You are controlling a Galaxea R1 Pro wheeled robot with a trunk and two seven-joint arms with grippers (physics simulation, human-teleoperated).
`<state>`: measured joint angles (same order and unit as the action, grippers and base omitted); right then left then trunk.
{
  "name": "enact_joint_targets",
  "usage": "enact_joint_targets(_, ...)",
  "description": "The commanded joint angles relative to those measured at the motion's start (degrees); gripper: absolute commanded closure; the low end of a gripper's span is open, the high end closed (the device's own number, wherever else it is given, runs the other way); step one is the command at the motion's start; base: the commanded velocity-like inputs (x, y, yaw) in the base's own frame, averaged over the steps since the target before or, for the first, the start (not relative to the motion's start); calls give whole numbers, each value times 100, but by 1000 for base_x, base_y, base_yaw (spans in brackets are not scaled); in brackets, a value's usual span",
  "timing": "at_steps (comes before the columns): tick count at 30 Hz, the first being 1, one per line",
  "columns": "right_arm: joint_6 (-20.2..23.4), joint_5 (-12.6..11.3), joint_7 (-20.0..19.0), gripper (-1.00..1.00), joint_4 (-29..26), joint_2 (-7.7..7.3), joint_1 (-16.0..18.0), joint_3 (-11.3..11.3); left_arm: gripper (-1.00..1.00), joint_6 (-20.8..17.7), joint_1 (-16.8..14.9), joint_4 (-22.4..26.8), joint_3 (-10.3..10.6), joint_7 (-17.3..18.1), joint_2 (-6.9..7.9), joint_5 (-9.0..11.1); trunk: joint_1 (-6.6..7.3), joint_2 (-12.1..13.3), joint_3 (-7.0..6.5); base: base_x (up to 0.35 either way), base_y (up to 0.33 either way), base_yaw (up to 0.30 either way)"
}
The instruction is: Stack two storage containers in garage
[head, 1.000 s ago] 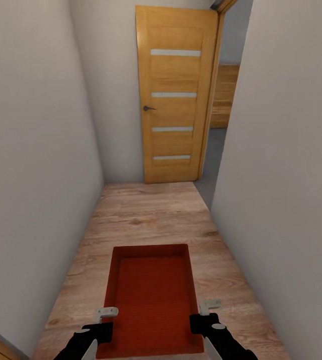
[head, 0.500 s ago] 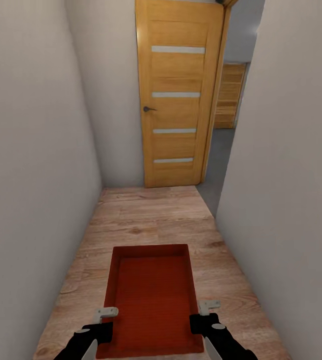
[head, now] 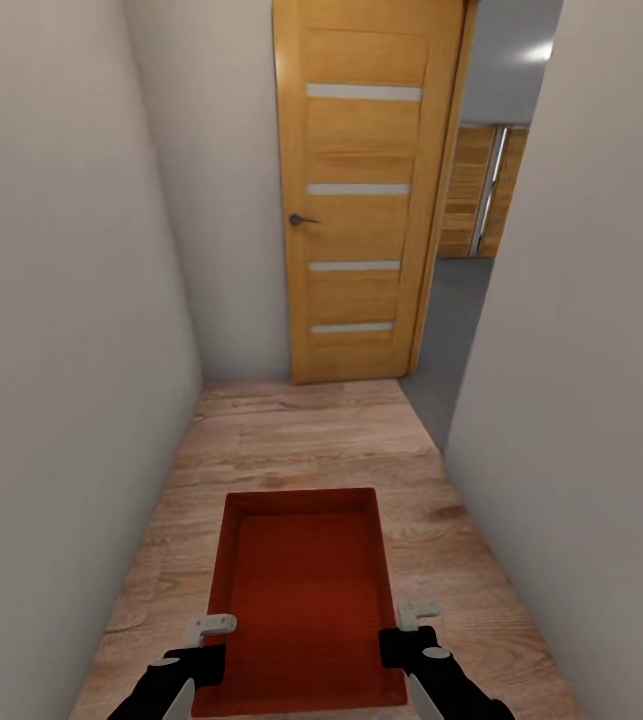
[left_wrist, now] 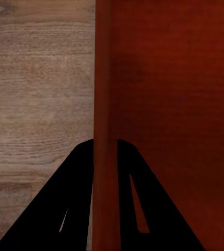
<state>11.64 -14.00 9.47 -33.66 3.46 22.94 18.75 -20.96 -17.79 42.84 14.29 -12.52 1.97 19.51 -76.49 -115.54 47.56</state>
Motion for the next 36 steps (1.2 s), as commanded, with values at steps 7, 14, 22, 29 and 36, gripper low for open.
enact_joint_targets(7,23,-113,29,100,0,-4,0,49,100,4,-5,204,57,-56,5,144,-3,-2,6,343,80,0)
enact_joint_targets(14,23,-113,27,100,0,-4,0,49,100,4,-5,202,59,-57,5,146,-3,-2,6,343,80,0)
enact_joint_targets(22,23,-112,28,100,0,-4,0,49,100,4,-5,200,57,-54,5,148,-3,-2,6,343,80,0)
enact_joint_targets(29,23,-112,28,100,0,-4,0,49,100,4,-5,203,57,-54,5,146,-3,-2,6,343,80,0)
enact_joint_targets(36,23,-113,28,100,0,-4,0,49,100,4,-5,204,57,-57,5,145,-3,-2,6,343,80,-1)
